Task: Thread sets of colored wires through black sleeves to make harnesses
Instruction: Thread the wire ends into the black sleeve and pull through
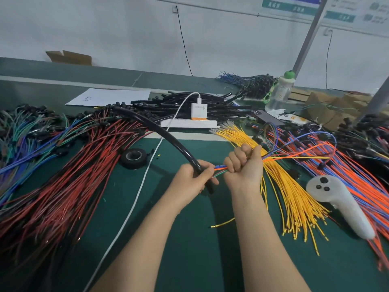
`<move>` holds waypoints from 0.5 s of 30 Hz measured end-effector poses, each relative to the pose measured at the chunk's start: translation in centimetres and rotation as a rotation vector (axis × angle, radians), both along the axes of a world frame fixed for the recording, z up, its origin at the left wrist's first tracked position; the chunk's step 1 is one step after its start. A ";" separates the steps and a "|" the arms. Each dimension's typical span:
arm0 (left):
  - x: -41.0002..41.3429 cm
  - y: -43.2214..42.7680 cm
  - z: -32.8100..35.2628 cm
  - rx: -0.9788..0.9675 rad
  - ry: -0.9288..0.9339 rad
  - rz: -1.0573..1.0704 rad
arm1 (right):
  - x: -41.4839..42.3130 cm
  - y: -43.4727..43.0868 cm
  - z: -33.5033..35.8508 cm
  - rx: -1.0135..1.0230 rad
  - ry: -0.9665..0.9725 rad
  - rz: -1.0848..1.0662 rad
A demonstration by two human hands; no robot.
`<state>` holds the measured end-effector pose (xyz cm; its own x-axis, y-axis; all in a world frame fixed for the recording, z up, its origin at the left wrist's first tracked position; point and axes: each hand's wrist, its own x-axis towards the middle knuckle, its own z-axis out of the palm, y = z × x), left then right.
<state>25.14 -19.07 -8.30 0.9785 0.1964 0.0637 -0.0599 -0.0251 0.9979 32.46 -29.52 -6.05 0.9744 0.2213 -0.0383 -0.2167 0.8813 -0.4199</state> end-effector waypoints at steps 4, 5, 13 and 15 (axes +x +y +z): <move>-0.1 -0.2 -0.1 0.141 -0.070 -0.036 | 0.0 -0.2 -0.1 0.021 0.040 -0.045; -0.1 -0.2 -0.2 0.181 -0.074 -0.028 | 0.0 -0.3 -0.1 0.021 0.054 -0.048; -0.1 -0.2 -0.3 0.278 -0.119 0.039 | 0.0 0.0 -0.1 0.015 0.109 0.085; -0.1 -0.2 -0.2 0.282 -0.127 0.053 | -0.2 0.4 0.0 -0.011 0.084 0.110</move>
